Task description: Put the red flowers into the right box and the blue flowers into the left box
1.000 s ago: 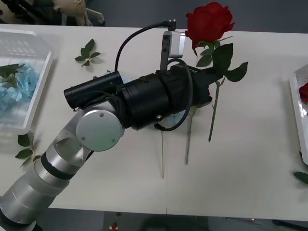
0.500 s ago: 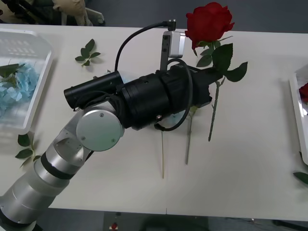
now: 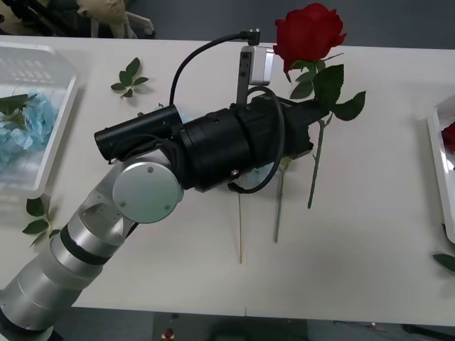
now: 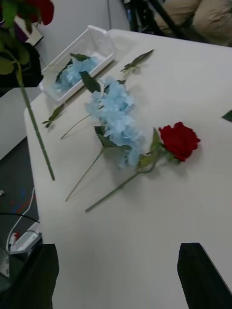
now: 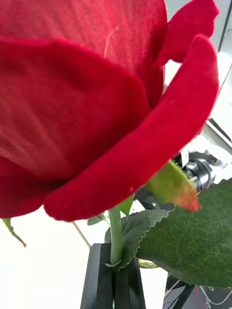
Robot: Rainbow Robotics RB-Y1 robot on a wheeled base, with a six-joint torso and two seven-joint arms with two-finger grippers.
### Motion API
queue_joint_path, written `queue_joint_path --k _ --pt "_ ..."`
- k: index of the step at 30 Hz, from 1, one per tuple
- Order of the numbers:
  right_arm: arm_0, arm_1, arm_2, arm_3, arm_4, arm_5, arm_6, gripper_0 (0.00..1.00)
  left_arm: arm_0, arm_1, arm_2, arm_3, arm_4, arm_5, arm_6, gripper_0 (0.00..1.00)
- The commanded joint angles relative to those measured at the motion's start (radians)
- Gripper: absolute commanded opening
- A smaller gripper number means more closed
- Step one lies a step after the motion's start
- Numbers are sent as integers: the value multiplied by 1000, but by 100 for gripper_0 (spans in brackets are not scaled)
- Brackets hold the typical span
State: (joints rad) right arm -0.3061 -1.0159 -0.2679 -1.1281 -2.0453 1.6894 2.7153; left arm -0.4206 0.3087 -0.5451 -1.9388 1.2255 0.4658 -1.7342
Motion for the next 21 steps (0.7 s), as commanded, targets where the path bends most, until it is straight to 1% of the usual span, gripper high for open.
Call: queue_joint_path --k 1,6,7,14,21 --pt "4 -27 79 -102 -75 -36 -10 72 -15 -11 14 -22 -1 -7 -54 0" --pt "4 -27 222 -202 -164 -132 -10 72 -15 -11 14 -22 -1 -7 -54 0" --pt "4 -26 265 -232 -191 -169 -10 72 -15 -11 14 -22 -1 -7 -54 0" --pt "4 39 378 -367 -214 -323 -10 72 -15 -11 14 -22 -1 -7 -54 0" --pt "-2 53 510 -484 -213 -458 -10 72 -15 -11 14 -22 -1 -7 -54 0"
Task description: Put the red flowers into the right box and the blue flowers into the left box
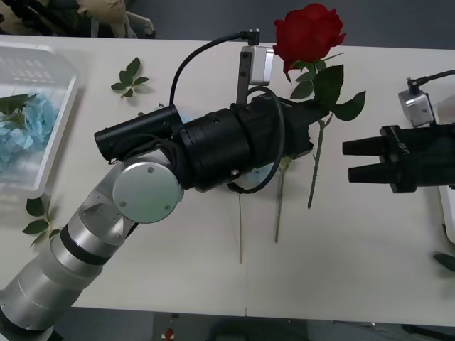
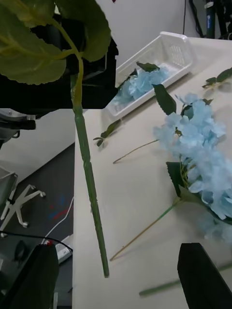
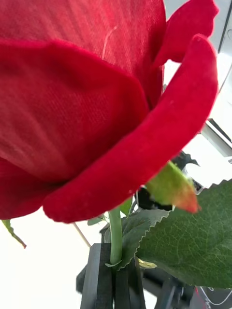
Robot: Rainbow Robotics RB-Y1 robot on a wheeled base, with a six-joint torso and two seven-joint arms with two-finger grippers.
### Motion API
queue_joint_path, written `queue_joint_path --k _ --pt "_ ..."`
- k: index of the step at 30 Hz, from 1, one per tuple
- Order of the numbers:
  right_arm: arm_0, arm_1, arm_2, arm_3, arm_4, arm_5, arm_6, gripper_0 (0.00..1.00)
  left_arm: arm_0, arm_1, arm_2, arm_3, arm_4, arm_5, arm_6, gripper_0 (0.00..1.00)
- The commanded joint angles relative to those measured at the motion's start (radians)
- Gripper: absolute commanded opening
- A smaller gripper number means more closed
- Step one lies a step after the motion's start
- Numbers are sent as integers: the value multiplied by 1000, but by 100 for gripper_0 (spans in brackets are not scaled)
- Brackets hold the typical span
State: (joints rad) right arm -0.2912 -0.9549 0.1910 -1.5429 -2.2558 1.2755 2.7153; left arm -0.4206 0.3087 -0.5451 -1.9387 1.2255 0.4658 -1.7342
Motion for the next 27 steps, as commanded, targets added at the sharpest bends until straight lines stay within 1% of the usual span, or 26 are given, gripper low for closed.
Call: queue_joint_path --k 1,8,14,20,27 --pt "-19 -8 71 -85 -2 -64 -10 73 -15 -11 14 -22 -1 -7 -54 0" --pt "-23 -8 170 -134 -2 -143 -10 72 -15 -11 14 -22 -1 -7 -54 0" --pt "-31 1 235 -186 -2 -266 -10 73 -15 -11 14 -22 -1 -7 -54 0" --pt "-33 38 246 -198 2 -321 -10 72 -15 -11 14 -22 -1 -7 -54 0" --pt "-66 70 254 -197 33 -352 -10 73 -15 -11 14 -22 -1 -7 -54 0"
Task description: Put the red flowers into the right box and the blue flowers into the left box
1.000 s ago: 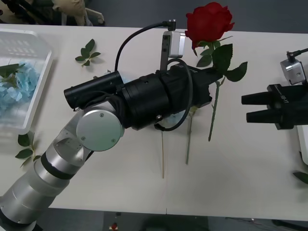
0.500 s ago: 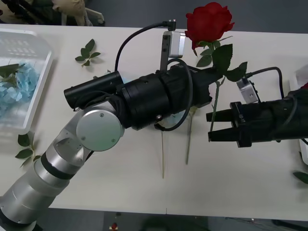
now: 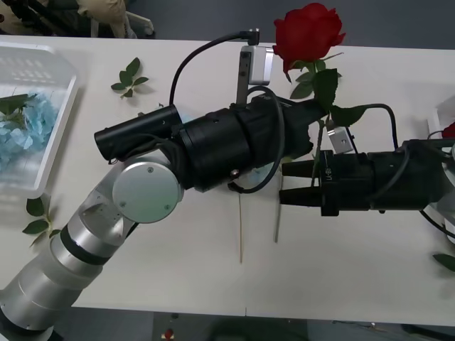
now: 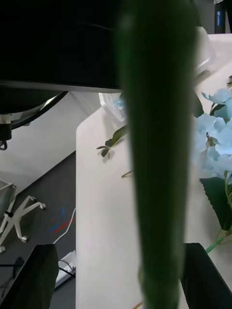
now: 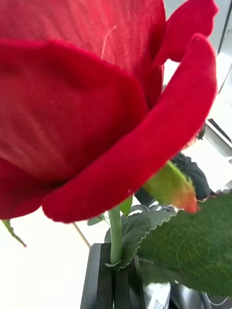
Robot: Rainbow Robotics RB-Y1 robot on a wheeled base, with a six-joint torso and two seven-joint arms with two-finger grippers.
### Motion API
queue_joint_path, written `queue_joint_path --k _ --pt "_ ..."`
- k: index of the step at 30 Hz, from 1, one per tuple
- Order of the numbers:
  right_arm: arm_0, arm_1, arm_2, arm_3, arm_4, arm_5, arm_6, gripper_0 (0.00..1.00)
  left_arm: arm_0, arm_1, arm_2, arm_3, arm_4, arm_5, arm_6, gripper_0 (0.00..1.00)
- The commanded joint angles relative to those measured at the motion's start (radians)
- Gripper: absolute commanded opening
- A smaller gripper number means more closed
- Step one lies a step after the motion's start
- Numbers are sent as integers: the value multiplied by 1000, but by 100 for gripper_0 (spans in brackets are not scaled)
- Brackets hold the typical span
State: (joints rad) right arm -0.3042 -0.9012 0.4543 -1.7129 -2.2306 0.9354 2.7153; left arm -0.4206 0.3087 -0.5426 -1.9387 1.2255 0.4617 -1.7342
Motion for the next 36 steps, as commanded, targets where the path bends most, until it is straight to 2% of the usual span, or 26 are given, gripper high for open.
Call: queue_joint_path --k 1,3,5,6,8,9,20,21,22,23,24,36 --pt "-58 18 -3 -27 8 -18 -10 73 -15 -11 12 -22 -1 -3 -54 0" --pt "-64 16 4 -28 8 -29 -10 69 -15 -11 12 -22 -1 -3 -54 0" --pt "-69 18 9 -27 8 -35 -10 51 -15 -11 12 -22 -1 -3 -54 0" --pt "-69 16 9 -27 8 -36 -10 39 -15 -11 12 -22 -1 -3 -54 0" --pt "-69 15 9 -27 8 -38 -10 4 -15 -11 12 -22 -1 -3 -54 0" --pt "-69 15 9 -27 8 -38 -10 0 -15 -11 12 -22 -1 -3 -54 0" --pt "-67 5 9 -22 8 -46 -10 0 -15 -11 12 -22 -1 -3 -54 1" --pt "-67 5 9 -22 8 -47 -10 0 -15 -11 12 -22 -1 -3 -54 22" --pt "-67 5 9 -21 8 -47 -10 0 -15 -11 12 -22 -1 -3 -54 69" --pt "-67 5 9 -19 8 -47 -10 0 -15 -11 12 -22 -1 -3 -54 96" --pt "-69 5 9 -17 8 -49 -10 0 -15 -11 12 -22 -1 -3 -54 100" --pt "-70 -16 9 13 8 -47 -10 0 -15 -11 12 -22 -1 -3 -54 100"
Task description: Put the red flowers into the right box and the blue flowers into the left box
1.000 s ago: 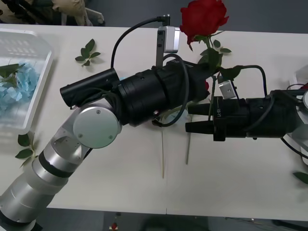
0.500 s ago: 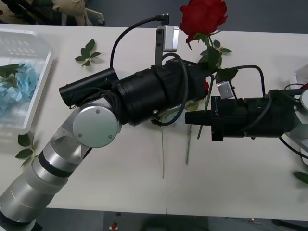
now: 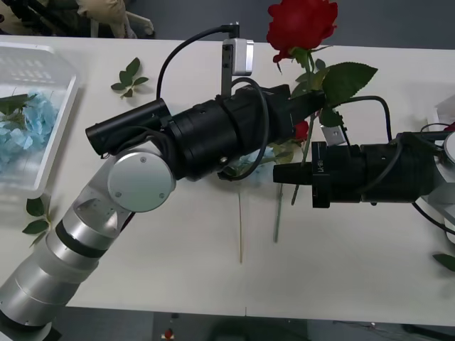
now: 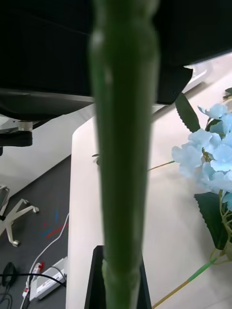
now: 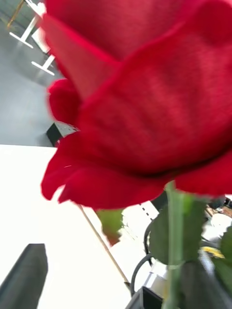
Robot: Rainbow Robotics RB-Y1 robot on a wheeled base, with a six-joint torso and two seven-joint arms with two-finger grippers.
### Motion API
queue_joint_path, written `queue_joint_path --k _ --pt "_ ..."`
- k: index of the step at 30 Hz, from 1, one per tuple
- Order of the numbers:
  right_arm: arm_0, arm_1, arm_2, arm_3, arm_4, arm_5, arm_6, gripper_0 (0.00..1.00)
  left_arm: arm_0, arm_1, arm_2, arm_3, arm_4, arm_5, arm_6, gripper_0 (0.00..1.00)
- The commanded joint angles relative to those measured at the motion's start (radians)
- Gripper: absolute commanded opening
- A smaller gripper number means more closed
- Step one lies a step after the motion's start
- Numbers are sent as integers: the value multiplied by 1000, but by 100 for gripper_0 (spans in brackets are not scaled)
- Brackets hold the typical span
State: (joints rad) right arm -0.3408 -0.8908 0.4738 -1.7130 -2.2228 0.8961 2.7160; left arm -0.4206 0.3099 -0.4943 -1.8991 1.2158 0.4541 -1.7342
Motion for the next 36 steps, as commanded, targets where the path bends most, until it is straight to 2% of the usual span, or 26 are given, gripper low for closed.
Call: queue_joint_path --k 1,12,17,19,22,25,27,30,33,36 --pt "-34 -31 -12 21 -1 -6 -11 0 -15 -12 -36 -61 8 5 -54 100" --pt "-17 -125 -23 159 -8 4 -11 0 -15 -12 -36 -61 8 5 -54 100" --pt "-17 -151 -106 256 115 35 -11 0 29 -9 -24 -55 28 -166 -53 100" --pt "-17 -155 -158 289 180 86 -11 0 28 9 -9 -54 93 -146 -48 100" --pt "-17 -158 -259 351 296 196 -154 0 28 58 86 -54 159 6 -44 100" --pt "-17 -171 -369 408 434 328 -286 0 39 123 237 -40 185 284 -27 100" --pt "-17 -188 -449 452 543 435 -386 0 52 159 381 3 179 568 -21 100" --pt "-17 -203 -534 524 646 530 -472 0 52 182 519 63 128 851 -25 100" --pt "-17 -215 -612 595 742 578 -530 0 52 210 606 88 25 1031 -30 100" --pt "-17 -229 -653 658 830 592 -576 0 51 248 626 88 -93 1084 -31 100"
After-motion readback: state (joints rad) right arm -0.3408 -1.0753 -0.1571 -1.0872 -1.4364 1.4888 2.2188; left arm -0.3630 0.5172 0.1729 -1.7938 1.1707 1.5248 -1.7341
